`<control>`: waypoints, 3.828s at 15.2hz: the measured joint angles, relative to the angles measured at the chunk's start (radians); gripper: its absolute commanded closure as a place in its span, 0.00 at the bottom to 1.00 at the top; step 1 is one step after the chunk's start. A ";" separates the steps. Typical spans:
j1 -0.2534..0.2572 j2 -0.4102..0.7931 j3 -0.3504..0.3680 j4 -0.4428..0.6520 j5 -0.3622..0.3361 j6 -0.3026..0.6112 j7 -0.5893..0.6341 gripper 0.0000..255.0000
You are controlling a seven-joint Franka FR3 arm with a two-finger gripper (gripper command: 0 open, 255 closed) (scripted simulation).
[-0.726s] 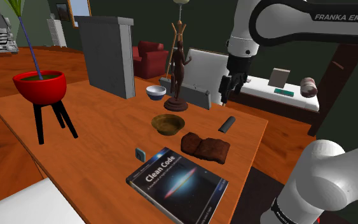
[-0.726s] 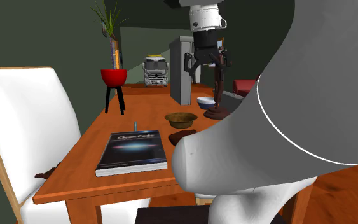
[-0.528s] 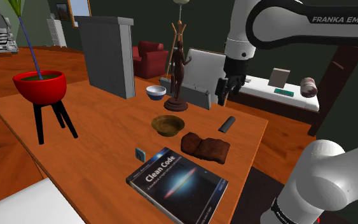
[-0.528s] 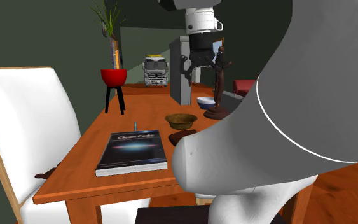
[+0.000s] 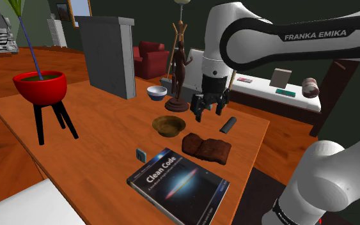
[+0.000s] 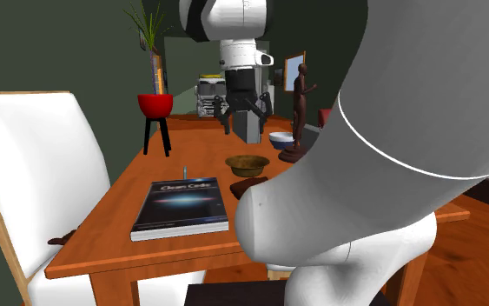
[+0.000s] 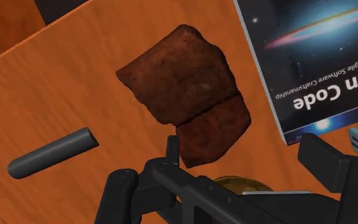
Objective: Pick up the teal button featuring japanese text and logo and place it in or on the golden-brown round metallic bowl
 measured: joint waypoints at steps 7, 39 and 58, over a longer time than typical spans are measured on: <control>-0.028 0.188 0.145 0.066 0.067 0.122 0.300 0.00; -0.043 0.781 0.327 0.341 -0.111 0.416 0.959 1.00; -0.051 0.720 0.332 0.441 -0.072 0.265 0.937 1.00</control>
